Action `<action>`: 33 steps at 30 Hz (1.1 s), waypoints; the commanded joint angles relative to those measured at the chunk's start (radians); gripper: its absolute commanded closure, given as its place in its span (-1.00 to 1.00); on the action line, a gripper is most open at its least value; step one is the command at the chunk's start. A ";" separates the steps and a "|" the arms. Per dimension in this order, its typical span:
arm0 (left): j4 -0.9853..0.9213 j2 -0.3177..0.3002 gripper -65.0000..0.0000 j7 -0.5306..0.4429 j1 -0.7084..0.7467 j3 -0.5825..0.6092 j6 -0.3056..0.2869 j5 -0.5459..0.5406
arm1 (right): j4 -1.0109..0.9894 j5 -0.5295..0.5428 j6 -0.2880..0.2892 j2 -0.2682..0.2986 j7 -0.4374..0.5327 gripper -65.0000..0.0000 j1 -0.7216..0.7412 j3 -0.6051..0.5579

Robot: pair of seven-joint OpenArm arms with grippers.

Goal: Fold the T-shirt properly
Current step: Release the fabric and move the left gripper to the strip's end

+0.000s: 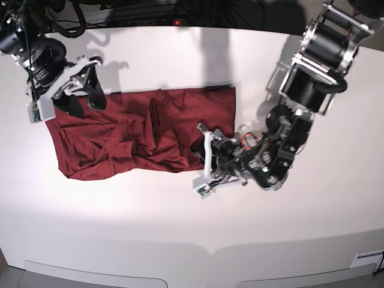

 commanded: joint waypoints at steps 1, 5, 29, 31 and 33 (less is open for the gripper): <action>0.017 0.000 0.34 -0.027 0.002 -0.002 -0.006 -0.036 | 0.013 0.020 0.001 0.011 0.019 -0.02 0.013 0.005; 0.016 0.004 0.34 -0.142 0.114 -0.002 -0.008 0.042 | 0.013 0.021 0.001 0.011 0.019 -0.02 0.035 0.005; 0.010 -0.306 0.34 -0.314 0.214 -0.002 0.113 0.360 | -0.010 0.019 0.001 0.011 0.009 -0.02 0.053 0.005; 0.010 -0.315 0.34 -0.312 0.195 -0.002 0.112 0.360 | -0.066 0.002 0.001 0.010 0.014 -0.02 0.095 0.005; 0.011 -0.315 0.34 -0.313 0.177 -0.002 0.112 0.360 | -0.159 -0.049 0.001 0.011 0.024 -0.02 0.163 0.005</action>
